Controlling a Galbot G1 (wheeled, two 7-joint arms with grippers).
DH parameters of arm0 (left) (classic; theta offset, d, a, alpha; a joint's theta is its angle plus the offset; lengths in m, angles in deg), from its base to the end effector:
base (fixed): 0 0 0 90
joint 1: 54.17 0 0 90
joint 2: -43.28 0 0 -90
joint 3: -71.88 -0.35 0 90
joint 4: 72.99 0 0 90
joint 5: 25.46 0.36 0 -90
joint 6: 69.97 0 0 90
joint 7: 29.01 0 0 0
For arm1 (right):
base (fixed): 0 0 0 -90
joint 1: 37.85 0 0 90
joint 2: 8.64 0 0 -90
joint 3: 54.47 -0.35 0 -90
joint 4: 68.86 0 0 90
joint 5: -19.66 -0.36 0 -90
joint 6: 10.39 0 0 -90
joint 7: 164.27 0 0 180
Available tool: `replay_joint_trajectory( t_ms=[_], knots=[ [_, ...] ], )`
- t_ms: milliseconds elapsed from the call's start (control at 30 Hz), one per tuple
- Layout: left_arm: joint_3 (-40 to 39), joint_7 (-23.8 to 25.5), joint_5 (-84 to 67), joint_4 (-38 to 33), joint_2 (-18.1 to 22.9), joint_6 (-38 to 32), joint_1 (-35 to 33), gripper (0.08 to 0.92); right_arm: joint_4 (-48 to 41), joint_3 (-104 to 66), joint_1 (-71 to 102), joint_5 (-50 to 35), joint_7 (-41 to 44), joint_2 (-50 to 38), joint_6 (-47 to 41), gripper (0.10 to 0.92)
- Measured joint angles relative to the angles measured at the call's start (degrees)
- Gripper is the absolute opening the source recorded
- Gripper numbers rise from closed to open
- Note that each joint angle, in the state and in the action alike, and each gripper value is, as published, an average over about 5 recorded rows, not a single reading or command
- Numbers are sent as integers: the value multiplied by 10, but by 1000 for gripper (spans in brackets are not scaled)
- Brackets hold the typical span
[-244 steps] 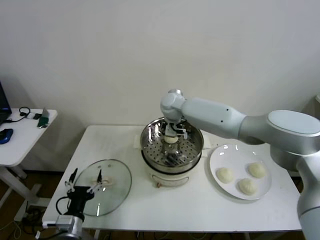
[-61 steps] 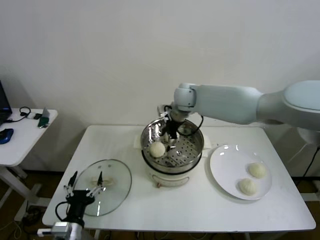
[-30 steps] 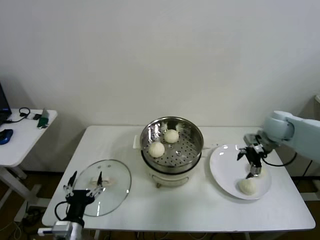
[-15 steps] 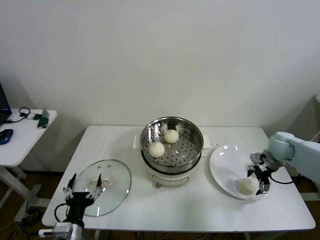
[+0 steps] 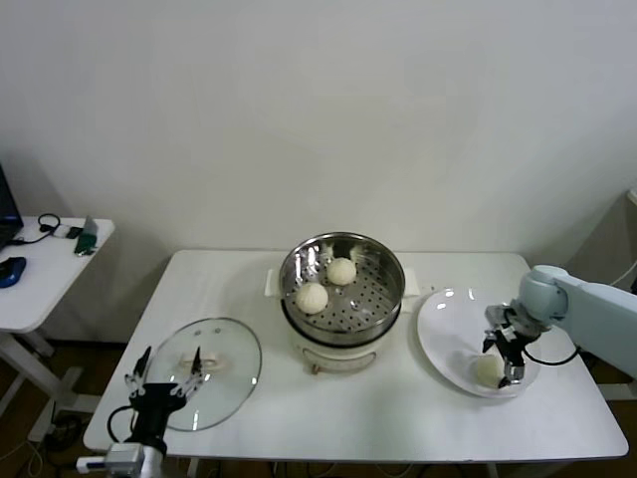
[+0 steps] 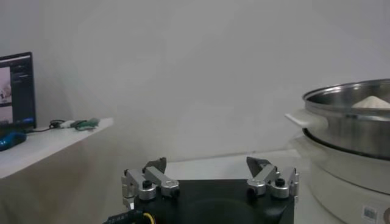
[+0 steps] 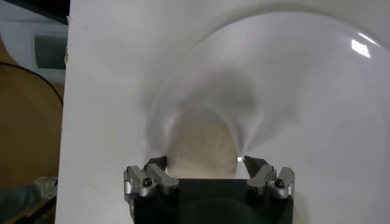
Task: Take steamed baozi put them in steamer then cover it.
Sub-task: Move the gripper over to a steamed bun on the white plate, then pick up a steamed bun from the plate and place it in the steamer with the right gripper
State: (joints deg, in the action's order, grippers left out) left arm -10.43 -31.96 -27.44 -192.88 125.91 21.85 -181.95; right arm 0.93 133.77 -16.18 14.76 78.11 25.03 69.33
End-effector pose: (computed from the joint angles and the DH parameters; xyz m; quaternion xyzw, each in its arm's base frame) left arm 0.1441 0.0633 -0.3190 0.0477 -0.9930 -0.0750 0.0777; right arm 0.4851 -0.2094 -0.2449 0.5260 -0.4872 0.4946 0.4913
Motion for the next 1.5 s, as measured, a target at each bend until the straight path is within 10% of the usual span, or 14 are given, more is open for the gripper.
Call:
replay_joint_trajectory(
  t_ms=[1500],
  knots=[
    [-17, -2, 8, -13, -1, 3, -5, 823, 87, 208, -400, -17, 31, 145, 230, 746]
  ],
)
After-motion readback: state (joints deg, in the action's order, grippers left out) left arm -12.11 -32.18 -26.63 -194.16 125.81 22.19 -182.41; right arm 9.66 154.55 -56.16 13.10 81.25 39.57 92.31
